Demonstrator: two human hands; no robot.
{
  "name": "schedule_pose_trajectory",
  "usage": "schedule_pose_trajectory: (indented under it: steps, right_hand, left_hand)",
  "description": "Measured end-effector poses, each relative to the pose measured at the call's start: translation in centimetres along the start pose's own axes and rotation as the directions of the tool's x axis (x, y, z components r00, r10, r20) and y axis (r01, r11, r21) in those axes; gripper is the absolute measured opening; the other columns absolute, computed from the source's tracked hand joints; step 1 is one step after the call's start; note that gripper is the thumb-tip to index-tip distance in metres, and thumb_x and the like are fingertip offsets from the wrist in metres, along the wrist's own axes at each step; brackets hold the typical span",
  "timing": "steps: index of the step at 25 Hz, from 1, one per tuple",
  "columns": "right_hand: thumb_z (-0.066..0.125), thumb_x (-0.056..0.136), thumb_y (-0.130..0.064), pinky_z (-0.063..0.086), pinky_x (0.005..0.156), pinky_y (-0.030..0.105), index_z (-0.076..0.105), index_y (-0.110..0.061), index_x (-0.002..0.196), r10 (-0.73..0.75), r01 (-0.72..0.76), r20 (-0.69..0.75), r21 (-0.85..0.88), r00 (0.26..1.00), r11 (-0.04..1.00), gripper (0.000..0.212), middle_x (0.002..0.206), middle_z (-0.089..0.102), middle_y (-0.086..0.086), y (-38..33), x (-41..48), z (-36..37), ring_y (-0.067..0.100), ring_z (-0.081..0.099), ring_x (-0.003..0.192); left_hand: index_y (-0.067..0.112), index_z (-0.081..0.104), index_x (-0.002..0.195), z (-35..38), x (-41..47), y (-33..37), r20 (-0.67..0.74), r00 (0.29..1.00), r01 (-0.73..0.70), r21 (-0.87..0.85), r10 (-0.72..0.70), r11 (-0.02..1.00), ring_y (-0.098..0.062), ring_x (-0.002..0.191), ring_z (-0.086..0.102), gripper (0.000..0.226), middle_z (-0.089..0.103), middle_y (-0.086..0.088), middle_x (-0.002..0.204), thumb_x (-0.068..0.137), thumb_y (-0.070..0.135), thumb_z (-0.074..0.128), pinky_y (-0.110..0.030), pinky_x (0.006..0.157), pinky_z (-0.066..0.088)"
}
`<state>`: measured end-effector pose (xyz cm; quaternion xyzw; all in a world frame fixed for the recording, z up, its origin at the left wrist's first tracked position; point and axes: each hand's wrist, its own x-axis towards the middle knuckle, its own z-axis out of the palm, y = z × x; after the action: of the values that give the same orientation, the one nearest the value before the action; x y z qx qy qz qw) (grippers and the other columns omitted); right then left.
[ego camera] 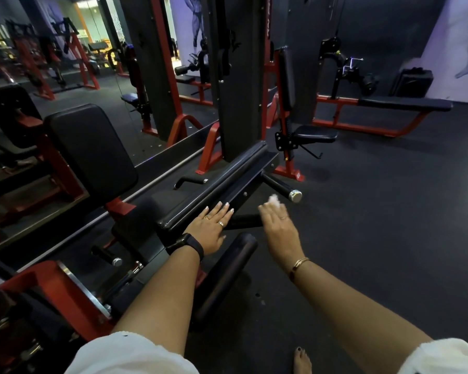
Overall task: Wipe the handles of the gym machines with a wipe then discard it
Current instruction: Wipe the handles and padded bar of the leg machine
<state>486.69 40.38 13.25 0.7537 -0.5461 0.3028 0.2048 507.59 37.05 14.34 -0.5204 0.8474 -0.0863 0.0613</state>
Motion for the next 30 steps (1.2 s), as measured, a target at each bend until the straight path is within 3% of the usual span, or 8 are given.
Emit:
schedule_pose_trajectory:
  steps: [4, 8, 12, 15, 18, 22, 25, 30]
  right_hand:
    - [0.069, 0.074, 0.001, 0.035, 0.108, 0.04, 0.059, -0.004, 0.126, -0.266, 0.265, 0.111, 0.015, 0.958, 0.964, 0.054, 0.132, 0.056, 0.015, -0.9, -1.6, 0.4, 0.026, 0.051, 0.126]
    - [0.036, 0.083, 0.007, 0.035, 0.108, 0.046, 0.055, 0.0, 0.129, -0.067, 0.067, -0.011, -0.042, 0.998, 0.997, 0.049, 0.135, 0.053, 0.017, 2.5, -2.6, -0.4, 0.03, 0.048, 0.128]
    - [0.055, 0.08, 0.005, 0.033, 0.108, 0.048, 0.064, 0.003, 0.112, 0.149, -0.15, 0.085, 0.008, 0.985, 0.989, 0.033, 0.105, 0.068, 0.02, -1.7, 1.0, 0.6, 0.037, 0.058, 0.114]
    - [0.049, 0.089, -0.001, 0.024, 0.115, 0.042, 0.058, 0.001, 0.12, -0.038, 0.007, 0.25, 0.122, 0.968, 0.993, 0.033, 0.114, 0.064, 0.019, -3.5, 2.1, 1.2, 0.034, 0.053, 0.121]
    - [0.062, 0.078, 0.003, 0.039, 0.107, 0.046, 0.064, 0.001, 0.116, -0.099, 0.096, 0.106, 0.035, 0.989, 0.995, 0.037, 0.118, 0.064, 0.018, -0.8, 0.4, 0.9, 0.033, 0.058, 0.115]
    - [0.065, 0.076, 0.007, 0.043, 0.099, 0.051, 0.063, 0.002, 0.113, 0.247, -0.247, 0.047, -0.022, 0.968, 0.969, 0.038, 0.114, 0.065, 0.021, 1.3, 0.8, -0.3, 0.039, 0.058, 0.114]
    - [0.053, 0.087, -0.004, 0.049, 0.08, 0.043, 0.055, -0.006, 0.12, 0.525, -0.556, 0.183, 0.236, 0.831, 0.797, 0.033, 0.105, 0.064, 0.014, 2.3, 1.6, -1.1, 0.036, 0.058, 0.1]
    - [0.042, 0.097, -0.016, 0.052, 0.084, 0.038, 0.041, -0.021, 0.136, 0.567, -0.62, 0.288, 0.54, 0.772, 0.57, 0.039, 0.124, 0.058, 0.003, -0.2, -1.8, -0.2, 0.021, 0.063, 0.1]
  left_hand:
    - [0.027, -0.005, 0.152, -0.2, 1.2, -0.1, -0.007, 0.998, -0.057, -0.031, 0.057, 0.998, -0.014, 0.147, -0.009, 0.067, -0.005, 0.002, 0.161, 0.1, 0.033, 0.037, -0.034, 0.119, -0.001]
    - [0.033, -0.005, 0.151, 0.1, 1.5, -1.4, 0.003, 0.998, -0.067, -0.059, 0.068, 0.996, -0.016, 0.147, -0.01, 0.068, -0.006, 0.003, 0.16, 0.1, 0.033, 0.04, -0.034, 0.118, 0.001]
    - [0.031, -0.007, 0.151, 0.5, 1.7, -1.0, -0.023, 0.997, -0.077, -0.033, 0.077, 0.996, -0.016, 0.147, -0.008, 0.068, -0.007, 0.0, 0.161, 0.101, 0.031, 0.038, -0.032, 0.119, 0.002]
    - [0.025, -0.009, 0.151, 0.6, 1.5, -1.0, -0.062, 0.994, -0.086, 0.017, 0.087, 0.996, -0.014, 0.147, -0.006, 0.066, -0.008, -0.003, 0.161, 0.102, 0.028, 0.034, -0.031, 0.119, 0.003]
    - [0.023, -0.009, 0.151, 0.8, 1.3, -0.8, -0.073, 0.993, -0.088, 0.029, 0.09, 0.996, -0.014, 0.147, -0.006, 0.065, -0.008, -0.003, 0.16, 0.102, 0.028, 0.033, -0.031, 0.119, 0.003]
    - [0.027, -0.006, 0.151, 0.8, 1.6, -1.0, -0.065, 0.995, -0.079, -0.029, 0.077, 0.996, -0.013, 0.147, -0.006, 0.065, -0.005, -0.001, 0.161, 0.101, 0.033, 0.035, -0.031, 0.119, 0.003]
    - [0.032, -0.002, 0.152, 0.9, 1.6, -1.2, -0.067, 0.995, -0.075, -0.062, 0.071, 0.995, -0.013, 0.147, -0.005, 0.063, -0.004, 0.0, 0.161, 0.1, 0.041, 0.034, -0.032, 0.12, 0.003]
    - [0.033, -0.002, 0.151, 1.3, 1.9, -1.3, -0.074, 0.995, -0.074, -0.069, 0.069, 0.995, -0.013, 0.147, -0.006, 0.061, -0.004, 0.0, 0.161, 0.1, 0.043, 0.03, -0.033, 0.12, 0.003]
